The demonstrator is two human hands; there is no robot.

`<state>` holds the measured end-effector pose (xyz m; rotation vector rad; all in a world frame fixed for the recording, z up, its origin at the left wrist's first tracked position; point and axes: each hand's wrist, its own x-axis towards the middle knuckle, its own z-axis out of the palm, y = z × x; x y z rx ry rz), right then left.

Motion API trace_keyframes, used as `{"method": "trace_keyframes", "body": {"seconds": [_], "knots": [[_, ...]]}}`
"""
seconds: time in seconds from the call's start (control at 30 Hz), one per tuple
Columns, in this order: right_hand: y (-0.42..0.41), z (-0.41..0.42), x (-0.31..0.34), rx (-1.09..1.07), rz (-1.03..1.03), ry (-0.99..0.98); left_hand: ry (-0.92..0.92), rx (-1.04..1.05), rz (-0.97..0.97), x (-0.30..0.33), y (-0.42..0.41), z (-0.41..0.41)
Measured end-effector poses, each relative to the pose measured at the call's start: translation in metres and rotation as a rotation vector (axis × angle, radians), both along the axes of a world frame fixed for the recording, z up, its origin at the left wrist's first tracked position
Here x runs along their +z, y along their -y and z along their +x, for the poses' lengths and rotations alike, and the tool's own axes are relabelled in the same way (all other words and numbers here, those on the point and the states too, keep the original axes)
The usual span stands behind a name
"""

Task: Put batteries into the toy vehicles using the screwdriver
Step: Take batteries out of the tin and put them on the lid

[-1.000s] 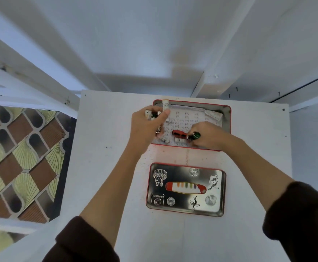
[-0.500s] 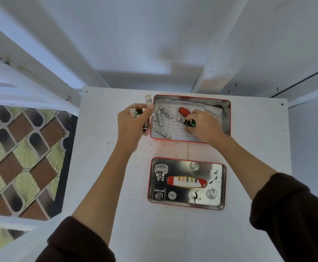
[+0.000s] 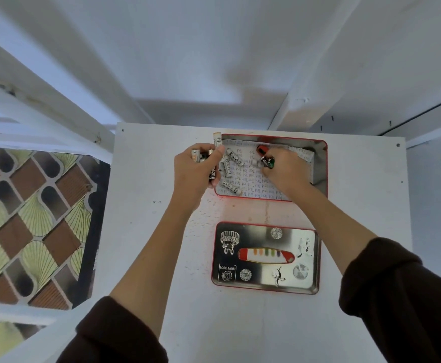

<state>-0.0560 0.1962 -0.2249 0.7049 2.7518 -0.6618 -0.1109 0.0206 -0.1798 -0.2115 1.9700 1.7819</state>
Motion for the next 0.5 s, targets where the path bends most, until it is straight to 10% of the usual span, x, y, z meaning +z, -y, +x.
{"method": "trace_keyframes", "body": {"seconds": [0.27, 0.5], "knots": [[0.006, -0.002, 0.004, 0.174, 0.111, 0.162, 0.042, -0.015, 0.017, 0.003, 0.000, -0.001], [-0.002, 0.012, 0.060, -0.431, -0.751, -0.142, 0.013, -0.063, 0.045, 0.030, 0.002, -0.002]]}}
